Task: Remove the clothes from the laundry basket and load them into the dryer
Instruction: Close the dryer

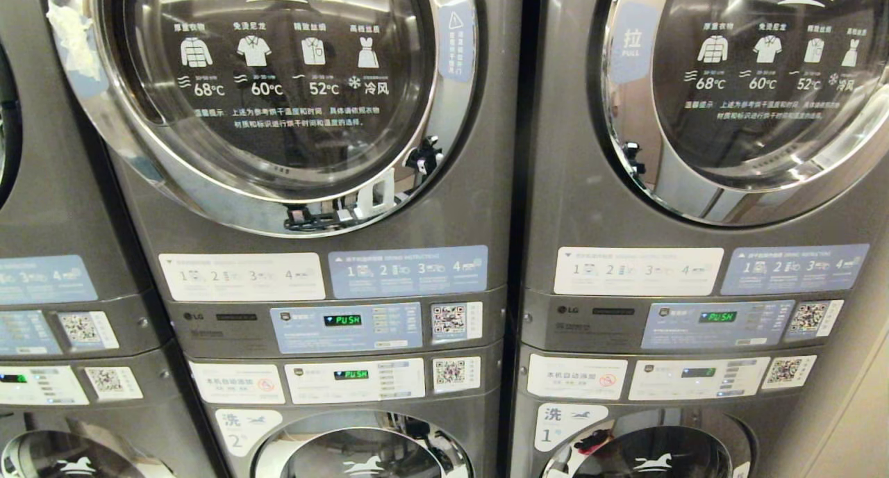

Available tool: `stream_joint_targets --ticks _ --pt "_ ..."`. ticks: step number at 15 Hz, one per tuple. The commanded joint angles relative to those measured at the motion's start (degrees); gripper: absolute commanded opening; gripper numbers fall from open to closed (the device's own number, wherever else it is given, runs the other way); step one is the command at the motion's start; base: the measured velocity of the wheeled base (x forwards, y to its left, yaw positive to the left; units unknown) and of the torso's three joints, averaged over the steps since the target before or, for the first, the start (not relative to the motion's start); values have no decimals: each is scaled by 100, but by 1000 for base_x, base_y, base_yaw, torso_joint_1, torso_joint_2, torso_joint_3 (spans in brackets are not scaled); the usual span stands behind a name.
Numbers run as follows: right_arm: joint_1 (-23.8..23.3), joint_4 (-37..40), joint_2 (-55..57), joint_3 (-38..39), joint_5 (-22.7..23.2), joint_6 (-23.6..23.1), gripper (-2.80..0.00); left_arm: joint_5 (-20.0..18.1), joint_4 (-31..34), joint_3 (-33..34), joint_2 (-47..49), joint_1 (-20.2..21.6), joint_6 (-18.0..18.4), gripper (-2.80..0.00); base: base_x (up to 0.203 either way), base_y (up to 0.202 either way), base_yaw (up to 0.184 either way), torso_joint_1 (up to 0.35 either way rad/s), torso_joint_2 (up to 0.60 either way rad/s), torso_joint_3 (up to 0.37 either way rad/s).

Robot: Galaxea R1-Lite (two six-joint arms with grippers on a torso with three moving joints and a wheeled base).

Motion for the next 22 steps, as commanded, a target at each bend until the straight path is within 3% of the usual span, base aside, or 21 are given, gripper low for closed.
stream_joint_targets --ticks 1,5,7,9,12,16,22 --pt "0 5 1 -2 1 -6 -280 -107 -70 -395 813 135 -25 -280 0 0 0 0 0 0" --pt "0 -3 1 -2 5 -6 -280 -158 -167 -586 1408 455 -53 -280 0 0 0 0 0 0" --pt "0 -3 1 -2 5 -6 -280 -232 -536 -896 1905 623 -73 -280 0 0 0 0 0 0" --pt "0 2 1 -2 2 -6 -280 -599 -861 -1112 2165 674 -63 -280 0 0 0 0 0 0" --pt "0 -3 1 -2 5 -6 -280 -788 -888 -1341 2481 678 -73 -280 0 0 0 0 0 0" --pt "0 -3 1 -2 4 -6 -280 -799 -898 -1935 2942 754 -1 -280 0 0 0 0 0 0" --pt "0 5 1 -2 5 -6 -280 -571 -1155 -2387 3542 928 403 -280 0 0 0 0 0 0"
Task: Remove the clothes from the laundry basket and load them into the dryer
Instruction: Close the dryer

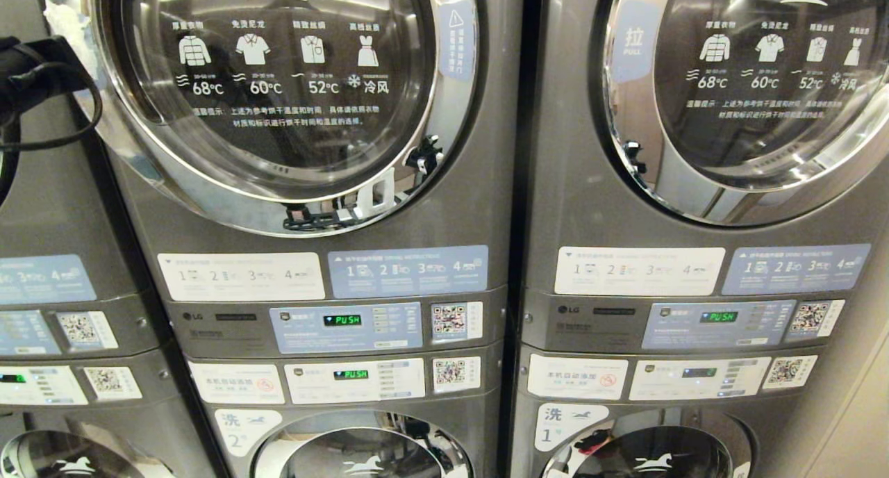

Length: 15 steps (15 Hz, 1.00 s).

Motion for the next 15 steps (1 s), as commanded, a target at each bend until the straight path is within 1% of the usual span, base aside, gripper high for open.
stream_joint_targets --ticks 1,5,7,10,13,15 --pt "0 5 1 0 5 -4 -280 80 -96 -73 213 55 76 -280 0 0 0 0 0 0" --pt "0 -3 1 0 5 -4 -280 89 -664 -151 595 52 62 -280 0 0 0 0 0 0" --pt "0 2 1 0 5 -4 -280 48 -754 -328 808 51 14 -280 0 0 0 0 0 0" --pt "0 -3 1 0 4 -4 -280 -82 -826 -832 1202 35 -98 -280 0 0 0 0 0 0" --pt "0 2 1 0 5 -4 -280 -355 -832 -1272 1537 31 -84 -280 0 0 0 0 0 0" --pt "0 -1 1 8 5 -4 -280 -383 -828 -1432 1691 13 -84 -280 0 0 0 0 0 0"
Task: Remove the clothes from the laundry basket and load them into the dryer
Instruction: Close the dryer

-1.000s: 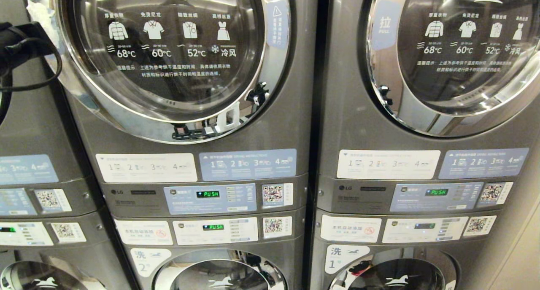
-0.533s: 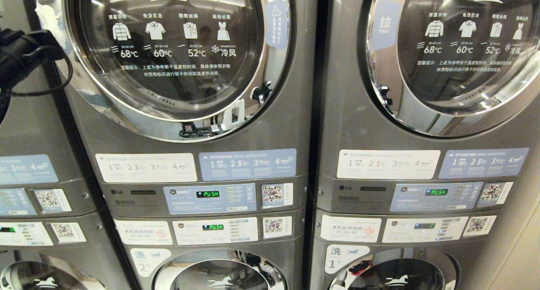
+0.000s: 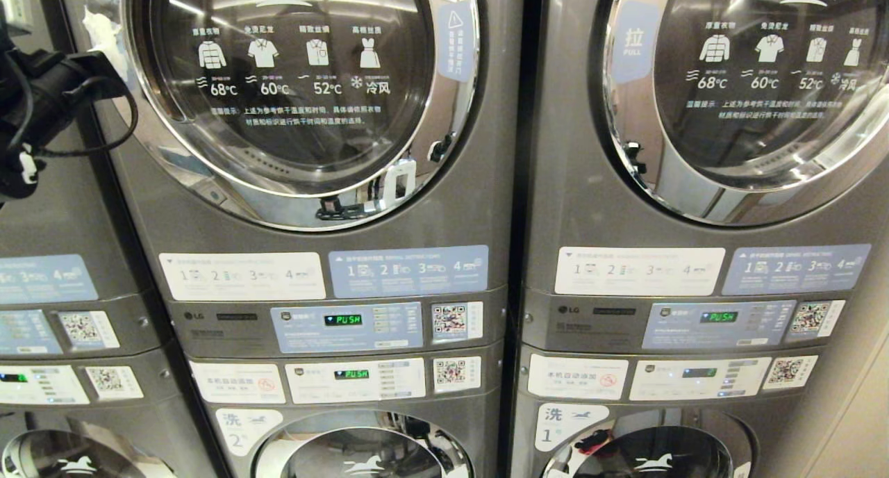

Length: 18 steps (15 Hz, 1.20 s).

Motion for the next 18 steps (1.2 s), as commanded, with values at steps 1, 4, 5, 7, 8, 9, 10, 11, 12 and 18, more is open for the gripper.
stream_joint_targets --ticks 1,4,5,7,8,9,10,11,12,18 --pt "0 -2 1 4 5 -4 -280 -38 0 -117 218 -16 1 -280 0 0 0 0 0 0" --pt "0 -2 1 7 5 -4 -280 -74 0 -331 411 -52 1 -280 0 0 0 0 0 0" --pt "0 -2 1 7 5 -4 -280 -75 0 -380 471 -78 1 -280 0 0 0 0 0 0" --pt "0 -2 1 5 5 -4 -280 -75 7 -395 544 -115 1 -280 0 0 0 0 0 0" --pt "0 -2 1 0 1 -4 -280 -75 8 -387 576 -139 1 -280 0 0 0 0 0 0" --pt "0 -2 1 -2 5 -4 -280 -75 14 -380 594 -158 1 -280 0 0 0 0 0 0" --pt "0 -1 1 6 5 -4 -280 -75 50 -377 612 -183 3 -280 0 0 0 0 0 0" --pt "0 -2 1 -2 5 -4 -280 -75 61 -369 638 -197 10 -280 0 0 0 0 0 0" --pt "0 -2 1 5 5 -4 -280 -69 78 -353 658 -201 10 -280 0 0 0 0 0 0" --pt "0 -2 1 6 5 -4 -280 -101 351 -351 717 -254 10 -280 0 0 0 0 0 0"
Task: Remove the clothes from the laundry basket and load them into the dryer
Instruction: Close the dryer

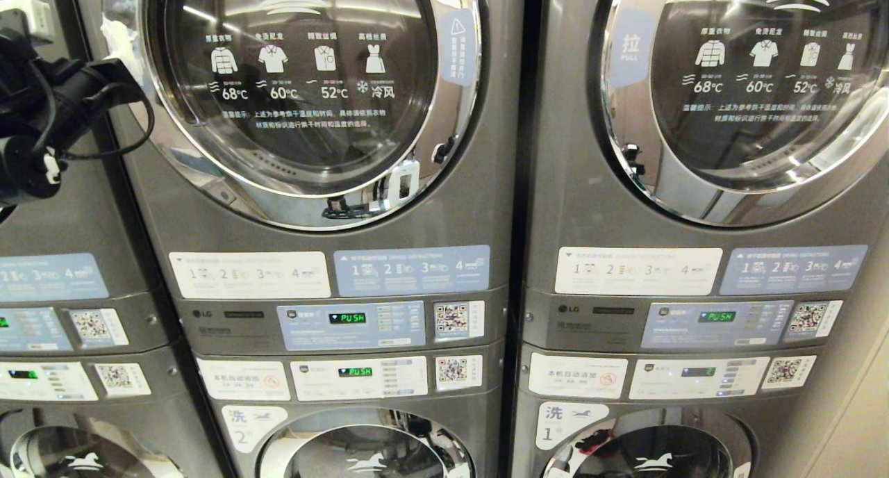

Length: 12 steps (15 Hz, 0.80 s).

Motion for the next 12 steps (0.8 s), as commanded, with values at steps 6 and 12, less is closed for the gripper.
stream_joint_targets --ticks 6,12 --pt "0 0 1 -1 -3 -5 -280 -8 2 -40 250 -72 6 -280 0 0 0 0 0 0" --pt "0 0 1 -2 3 -5 -280 439 -66 24 -796 -49 138 -280 0 0 0 0 0 0"
